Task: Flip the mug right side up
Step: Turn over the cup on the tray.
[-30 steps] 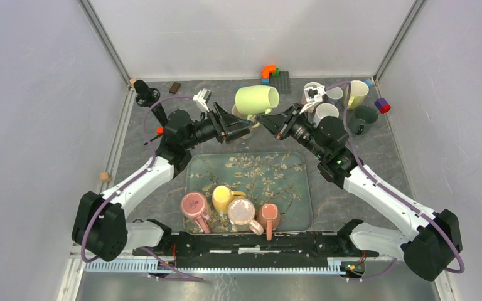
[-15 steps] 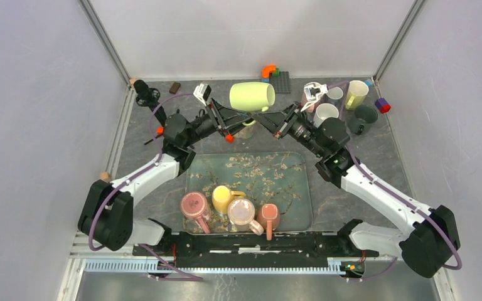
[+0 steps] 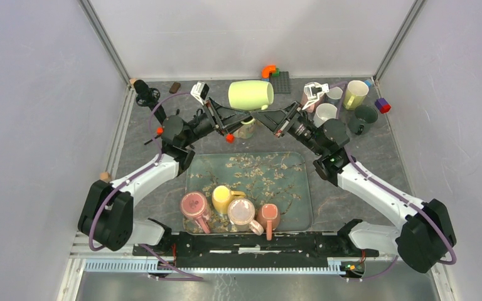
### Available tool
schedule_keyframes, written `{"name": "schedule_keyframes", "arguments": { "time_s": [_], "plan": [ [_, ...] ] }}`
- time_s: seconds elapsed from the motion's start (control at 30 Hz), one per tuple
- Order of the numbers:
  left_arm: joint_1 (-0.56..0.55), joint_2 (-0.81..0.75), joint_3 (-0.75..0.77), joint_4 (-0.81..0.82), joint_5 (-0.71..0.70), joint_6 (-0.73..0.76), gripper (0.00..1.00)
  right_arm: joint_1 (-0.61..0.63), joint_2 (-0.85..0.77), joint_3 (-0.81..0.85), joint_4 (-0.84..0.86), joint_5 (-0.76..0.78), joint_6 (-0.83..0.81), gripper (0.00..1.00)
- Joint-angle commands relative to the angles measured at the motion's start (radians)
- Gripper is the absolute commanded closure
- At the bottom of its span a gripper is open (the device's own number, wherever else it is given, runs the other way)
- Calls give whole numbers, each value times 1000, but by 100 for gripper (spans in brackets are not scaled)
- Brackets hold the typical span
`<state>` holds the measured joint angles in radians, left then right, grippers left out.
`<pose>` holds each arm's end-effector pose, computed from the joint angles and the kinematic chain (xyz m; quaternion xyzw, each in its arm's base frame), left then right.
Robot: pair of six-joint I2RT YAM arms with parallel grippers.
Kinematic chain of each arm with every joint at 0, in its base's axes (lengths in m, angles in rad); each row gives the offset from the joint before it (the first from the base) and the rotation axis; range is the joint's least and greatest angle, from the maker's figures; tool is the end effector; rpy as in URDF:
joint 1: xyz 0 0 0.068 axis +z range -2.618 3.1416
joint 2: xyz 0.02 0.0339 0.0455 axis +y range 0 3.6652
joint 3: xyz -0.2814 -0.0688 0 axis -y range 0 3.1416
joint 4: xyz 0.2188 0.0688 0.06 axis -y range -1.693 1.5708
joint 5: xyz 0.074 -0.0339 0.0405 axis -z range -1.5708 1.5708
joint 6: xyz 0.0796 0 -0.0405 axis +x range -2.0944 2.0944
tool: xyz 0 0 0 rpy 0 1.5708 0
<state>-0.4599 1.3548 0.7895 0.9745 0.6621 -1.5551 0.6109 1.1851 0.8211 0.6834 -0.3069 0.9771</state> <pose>0.2490 -0.1779 0.3762 -0.0382 0.5845 -0.7637 0.2714 0.2174 0.1816 0.3995 -0.0164 0.5917 0.6340 0.4977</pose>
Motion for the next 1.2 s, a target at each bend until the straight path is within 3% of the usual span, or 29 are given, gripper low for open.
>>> {"name": "schedule_keyframes", "arguments": {
  "time_s": [0.0, 0.5, 0.63, 0.77, 0.97, 1.17],
  "plan": [
    [1, -51, 3, 76, 23, -46, 61, -28, 16, -10, 184, -41, 70, 100],
    [1, -95, 14, 27, 38, 2, 77, -44, 65, -9, 198, -95, 106, 100],
    [0, -114, 30, -8, 25, 35, 87, -43, 73, -29, 180, -100, 91, 100],
    [1, -156, 54, -124, 9, 119, 98, -44, 73, -53, 146, -97, 59, 100],
    [3, -224, 95, -366, -40, 299, 98, -44, 80, -82, 111, -92, 31, 100],
    [2, -251, 149, -586, -79, 447, 98, -44, 104, -85, 92, -98, 23, 86]
  ]
}}
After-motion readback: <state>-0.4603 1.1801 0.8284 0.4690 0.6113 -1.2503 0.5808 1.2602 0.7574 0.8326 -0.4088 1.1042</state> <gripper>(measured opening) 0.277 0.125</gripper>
